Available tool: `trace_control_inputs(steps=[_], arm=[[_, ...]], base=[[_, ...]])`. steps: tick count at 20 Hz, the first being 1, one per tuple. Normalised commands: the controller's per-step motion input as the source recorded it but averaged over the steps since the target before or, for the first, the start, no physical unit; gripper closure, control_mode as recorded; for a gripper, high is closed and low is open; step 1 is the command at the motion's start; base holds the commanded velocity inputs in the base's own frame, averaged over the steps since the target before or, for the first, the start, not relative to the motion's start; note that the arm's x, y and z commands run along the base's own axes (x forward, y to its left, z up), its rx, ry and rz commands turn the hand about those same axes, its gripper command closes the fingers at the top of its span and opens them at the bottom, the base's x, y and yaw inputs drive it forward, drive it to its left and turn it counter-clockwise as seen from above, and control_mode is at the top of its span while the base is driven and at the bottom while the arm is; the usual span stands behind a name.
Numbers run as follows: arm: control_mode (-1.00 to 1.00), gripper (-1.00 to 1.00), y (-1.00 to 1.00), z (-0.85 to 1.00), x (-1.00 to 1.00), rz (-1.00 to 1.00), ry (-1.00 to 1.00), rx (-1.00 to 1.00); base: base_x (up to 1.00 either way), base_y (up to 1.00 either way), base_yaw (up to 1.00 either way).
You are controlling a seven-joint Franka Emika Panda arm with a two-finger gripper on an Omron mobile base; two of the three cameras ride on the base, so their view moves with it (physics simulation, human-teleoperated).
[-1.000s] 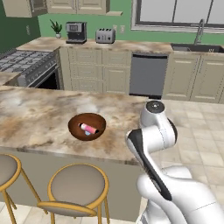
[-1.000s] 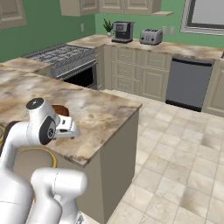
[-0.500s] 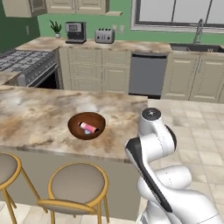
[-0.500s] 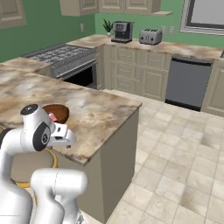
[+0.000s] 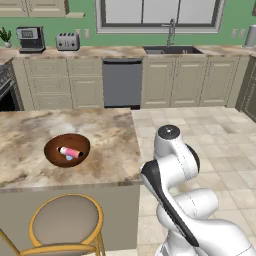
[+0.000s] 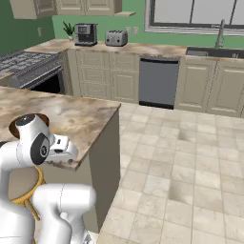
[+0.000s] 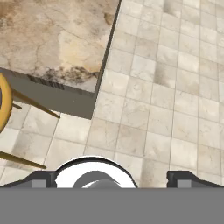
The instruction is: Open the fridge, grab two sodas, and place both sodas inside the bowl with ice on the dining counter.
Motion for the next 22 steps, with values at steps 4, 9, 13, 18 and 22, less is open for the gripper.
trace_control_inputs(steps=[4,9,13,18,22], arm=[[1.0,-1.0,0.0,0.0,0.0,0.0,0.0,0.0],[1.0,-1.0,0.0,0.0,0.0,0.0,0.0,0.0],[1.0,-1.0,0.0,0.0,0.0,0.0,0.0,0.0],[1.0,-1.0,0.0,0.0,0.0,0.0,0.0,0.0],[1.0,-1.0,0.0,0.0,0.0,0.0,0.0,0.0]], base=[[-0.18,0.0,-0.64],[-0.04,-0.19,-0.63],[0.0,-0.64,-0.55],[0.01,-0.65,-0.52],[0.17,-0.45,-0.48]])
